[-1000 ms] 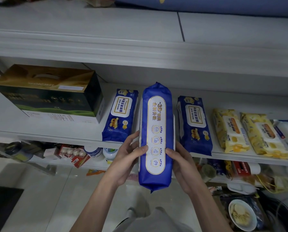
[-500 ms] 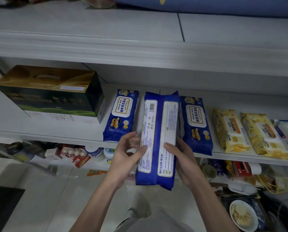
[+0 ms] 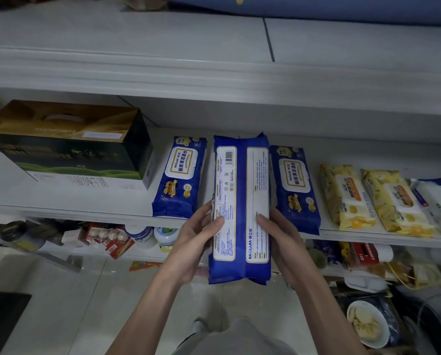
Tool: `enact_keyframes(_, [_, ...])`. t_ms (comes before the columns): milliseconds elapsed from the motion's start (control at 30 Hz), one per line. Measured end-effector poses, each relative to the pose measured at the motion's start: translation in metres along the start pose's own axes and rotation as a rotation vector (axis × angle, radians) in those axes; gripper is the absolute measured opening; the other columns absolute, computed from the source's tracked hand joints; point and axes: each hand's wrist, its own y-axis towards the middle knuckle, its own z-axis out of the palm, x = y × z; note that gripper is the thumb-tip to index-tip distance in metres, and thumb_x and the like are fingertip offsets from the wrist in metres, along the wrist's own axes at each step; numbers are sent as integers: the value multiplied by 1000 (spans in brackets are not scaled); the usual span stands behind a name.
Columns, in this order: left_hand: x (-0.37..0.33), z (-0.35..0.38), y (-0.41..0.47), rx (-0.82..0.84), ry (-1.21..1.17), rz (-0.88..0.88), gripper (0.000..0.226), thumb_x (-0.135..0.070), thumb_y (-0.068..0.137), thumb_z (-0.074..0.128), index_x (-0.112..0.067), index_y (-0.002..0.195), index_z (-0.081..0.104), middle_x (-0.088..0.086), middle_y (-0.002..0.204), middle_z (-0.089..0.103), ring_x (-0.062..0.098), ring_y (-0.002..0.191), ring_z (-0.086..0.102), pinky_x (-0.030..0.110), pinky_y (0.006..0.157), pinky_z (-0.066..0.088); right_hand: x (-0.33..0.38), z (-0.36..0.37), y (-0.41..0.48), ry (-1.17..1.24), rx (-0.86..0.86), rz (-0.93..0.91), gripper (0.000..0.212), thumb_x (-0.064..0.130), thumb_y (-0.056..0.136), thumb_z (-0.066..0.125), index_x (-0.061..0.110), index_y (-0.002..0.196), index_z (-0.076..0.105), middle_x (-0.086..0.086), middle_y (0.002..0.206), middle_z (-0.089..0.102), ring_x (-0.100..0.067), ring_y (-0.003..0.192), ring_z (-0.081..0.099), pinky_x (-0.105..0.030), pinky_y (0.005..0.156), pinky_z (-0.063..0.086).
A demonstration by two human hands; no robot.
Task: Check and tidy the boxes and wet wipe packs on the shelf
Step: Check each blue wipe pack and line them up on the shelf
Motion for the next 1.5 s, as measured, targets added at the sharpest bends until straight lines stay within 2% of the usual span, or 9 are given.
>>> enact_keyframes(367, [4, -3, 7, -11, -24, -19, 61, -27, 80, 68, -22, 139, 52, 3, 121, 73, 24, 117, 68, 37, 93, 55, -1, 2, 2, 11, -17, -13, 49, 29, 87, 70, 26, 135, 61, -3, 123, 77, -26, 113, 74, -50, 101, 55])
enact_keyframes(500, [4, -1, 7, -43, -21, 0, 64, -28, 79, 71, -23, 139, 52, 2, 122, 73, 22, 113, 70, 36, 87, 57, -1, 4, 3, 13, -30, -1, 51, 29, 90, 69, 26, 140, 59, -2, 125, 76, -25, 114, 74, -46, 96, 58])
enact_keyframes(633, [2, 13, 8, -217, 32, 111, 61, -20, 80, 80, -32, 133, 53, -10, 118, 72, 11, 104, 73, 35, 79, 63, 6, 10, 12, -94, -35, -46, 44, 34, 95, 69, 34, 138, 58, 8, 123, 76, -10, 106, 75, -26, 77, 62])
enact_keyframes(767, [0, 19, 1, -272, 212, 228, 51, -14, 88, 75, -29, 131, 53, -12, 116, 66, -12, 91, 66, 19, 73, 60, 7, 16, 21, -92, -57, 0, 77, 42, 69, 93, 25, 137, 62, 3, 122, 77, -16, 108, 76, -38, 91, 61])
enact_keyframes(867, [-6, 12, 0, -241, 307, 210, 52, -27, 84, 79, -34, 129, 52, -8, 116, 64, -9, 87, 66, 20, 69, 59, 4, 5, 24, 5, -71, 8, 80, 40, 60, 89, 15, 132, 64, -7, 119, 78, -28, 108, 76, -48, 95, 59])
enact_keyframes(967, [-12, 5, 5, -60, 324, 55, 83, -59, 65, 86, -38, 137, 49, -10, 131, 63, 2, 113, 65, 31, 90, 59, 7, 2, 23, 85, -77, 22, 79, 35, 58, 87, 11, 129, 61, -13, 114, 79, -30, 98, 78, -46, 86, 62])
enact_keyframes(1033, [-13, 3, 7, -7, 245, 9, 88, -58, 63, 86, -36, 140, 49, -7, 132, 66, 13, 117, 67, 38, 95, 58, 8, 5, 22, 116, -73, 27, 73, 31, 64, 84, 13, 131, 60, -12, 116, 79, -29, 98, 78, -45, 86, 63])
enact_keyframes(1200, [-15, 11, 7, -53, 95, 73, 69, -37, 79, 77, -23, 141, 51, -2, 119, 75, 17, 106, 73, 28, 78, 61, 10, 7, 14, 125, 29, 37, 53, 33, 91, 72, 21, 141, 59, -8, 132, 72, -29, 123, 69, -49, 106, 51])
enact_keyframes(1500, [-10, 14, 5, -96, 57, 49, 65, -44, 79, 70, -28, 138, 50, -14, 102, 77, 9, 94, 76, 23, 63, 59, -4, 15, 9, 159, -97, 29, 50, 31, 93, 68, 13, 138, 60, -9, 127, 75, -29, 118, 72, -49, 106, 52])
